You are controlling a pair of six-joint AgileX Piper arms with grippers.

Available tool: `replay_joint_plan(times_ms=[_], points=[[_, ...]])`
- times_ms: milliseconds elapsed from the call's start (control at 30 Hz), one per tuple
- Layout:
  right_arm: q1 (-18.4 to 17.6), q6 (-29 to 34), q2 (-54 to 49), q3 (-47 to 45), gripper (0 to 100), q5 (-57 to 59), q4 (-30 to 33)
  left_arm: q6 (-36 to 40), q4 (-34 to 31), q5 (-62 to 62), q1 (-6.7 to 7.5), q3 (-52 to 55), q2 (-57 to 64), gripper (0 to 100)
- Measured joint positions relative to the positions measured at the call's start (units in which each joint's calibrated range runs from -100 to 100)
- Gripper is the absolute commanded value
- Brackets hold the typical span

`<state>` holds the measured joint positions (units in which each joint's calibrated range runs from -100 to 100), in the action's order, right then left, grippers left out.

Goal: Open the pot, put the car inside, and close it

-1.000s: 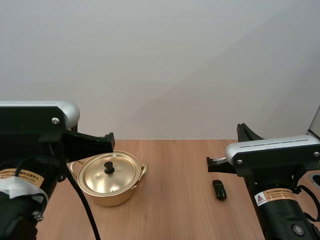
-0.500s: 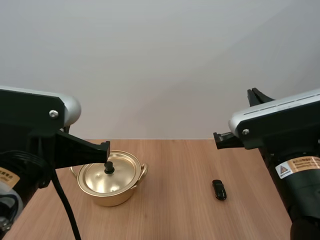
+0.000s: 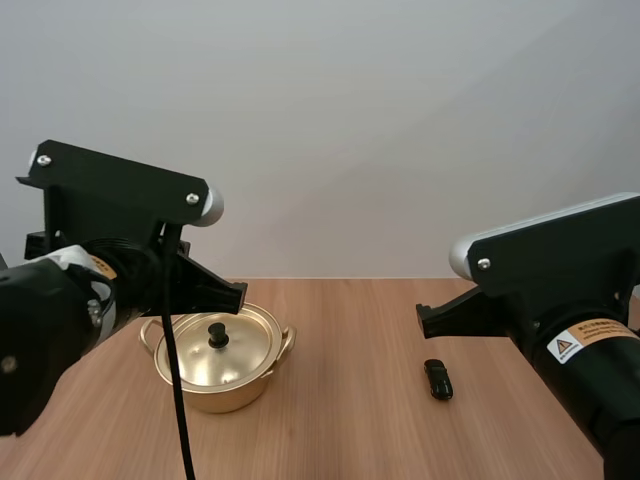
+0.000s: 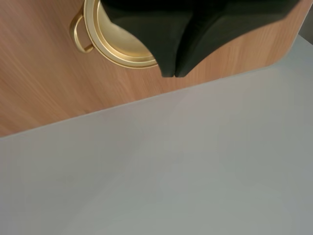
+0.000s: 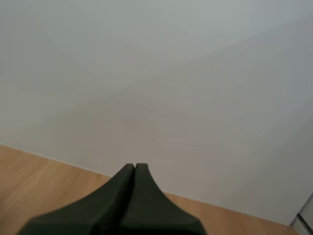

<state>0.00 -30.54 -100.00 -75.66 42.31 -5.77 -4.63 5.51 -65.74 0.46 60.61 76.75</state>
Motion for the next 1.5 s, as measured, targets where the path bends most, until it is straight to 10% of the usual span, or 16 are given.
replay_joint_plan(times_ms=[533,1400,1500], points=[[0.40,0.00,0.00,0.00,0,2.11,0.00,-1.82,-1.95,-8.80,-0.17,-13.58,-29.73,0],[0.40,0.00,0.00,0.00,0,2.11,0.00,-7.33,-0.18,-26.64,-0.17,-18.15,-40.55,0],[0.40,0.00,0.00,0.00,0,2.11,0.00,-7.33,-0.18,-26.82,-0.17,-18.15,-40.55,14]])
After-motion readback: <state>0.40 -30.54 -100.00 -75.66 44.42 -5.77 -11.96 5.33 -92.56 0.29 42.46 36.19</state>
